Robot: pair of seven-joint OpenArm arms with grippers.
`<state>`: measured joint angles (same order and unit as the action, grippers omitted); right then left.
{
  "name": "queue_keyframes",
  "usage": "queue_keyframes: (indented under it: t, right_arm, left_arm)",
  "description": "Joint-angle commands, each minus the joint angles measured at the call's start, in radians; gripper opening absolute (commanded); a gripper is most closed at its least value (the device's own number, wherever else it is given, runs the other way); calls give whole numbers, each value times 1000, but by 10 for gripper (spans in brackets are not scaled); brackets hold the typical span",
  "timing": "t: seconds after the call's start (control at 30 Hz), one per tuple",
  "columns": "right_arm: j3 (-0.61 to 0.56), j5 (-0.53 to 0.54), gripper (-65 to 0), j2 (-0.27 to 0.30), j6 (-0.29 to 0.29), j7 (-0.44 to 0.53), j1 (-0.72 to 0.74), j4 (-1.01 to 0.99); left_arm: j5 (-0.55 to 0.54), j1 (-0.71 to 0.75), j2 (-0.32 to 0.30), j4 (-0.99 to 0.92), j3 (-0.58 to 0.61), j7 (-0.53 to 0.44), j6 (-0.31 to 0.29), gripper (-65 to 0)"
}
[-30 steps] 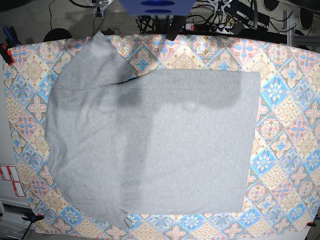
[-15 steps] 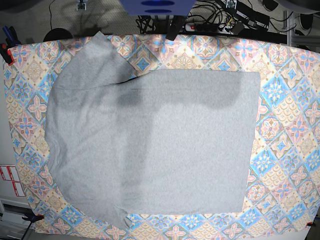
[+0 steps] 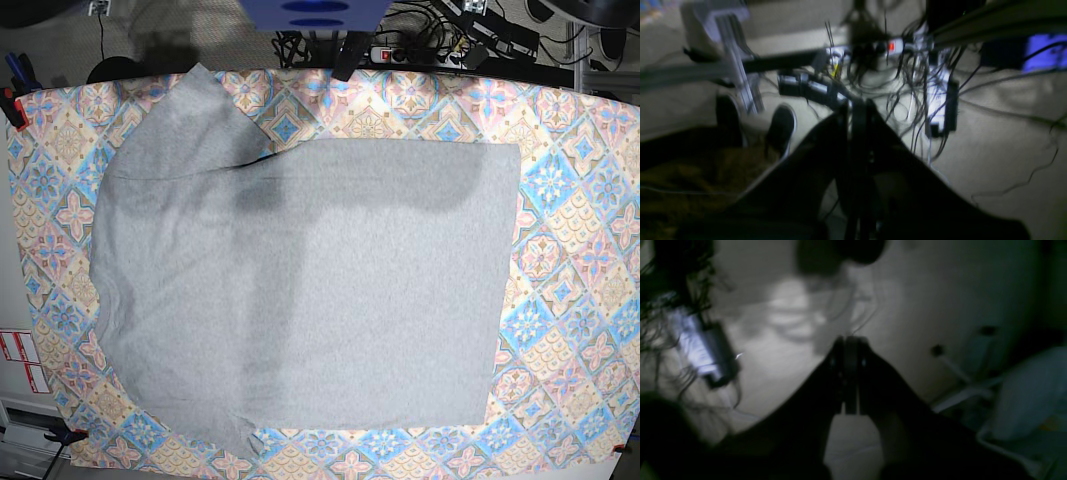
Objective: Fold the T-shirt properly
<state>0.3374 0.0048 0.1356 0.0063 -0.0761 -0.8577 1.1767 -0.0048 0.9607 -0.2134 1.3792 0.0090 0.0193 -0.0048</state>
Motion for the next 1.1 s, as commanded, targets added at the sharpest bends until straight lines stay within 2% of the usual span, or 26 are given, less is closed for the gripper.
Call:
queue_keyframes:
  t: [0.0, 0.4, 0.47, 0.57, 0.67, 0.83, 0.93, 1.0, 1.07]
  right_arm:
    - [24, 2, -650, 6, -4, 8, -28, 50]
    - [130, 4, -650, 5, -4, 5, -91, 404]
    - [130, 4, -650, 5, -4, 5, -91, 446]
    - [128, 4, -650, 5, -4, 5, -90, 518]
    - [116, 4, -650, 3, -4, -3, -85, 575]
    - [62, 4, -650, 5, -2, -153, -10, 647]
    - [52, 5, -650, 2, -2, -215, 42, 652]
    - [42, 53, -650, 0, -2, -238, 68, 652]
    - [47, 157, -650, 5, -2, -258, 84, 655]
  left_arm:
    - [-1, 37, -2, 47, -2, -14, 1, -650]
    - [-4, 162, -2, 495, -10, -12, 1, -650]
    - [-31, 146, -2, 512, -11, -12, 1, -650]
    - [-143, 99, -2, 536, -13, 1, 1, -650]
    - [-280, 43, -4, 566, -45, 95, 1, -650]
    - [-502, -116, -4, 569, -142, 310, 1, -619]
    - [-607, -191, -4, 566, -198, 405, 1, -593]
    - [-671, -237, -2, 559, -234, 462, 1, -571]
    - [-723, -271, -2, 543, -269, 503, 1, -543]
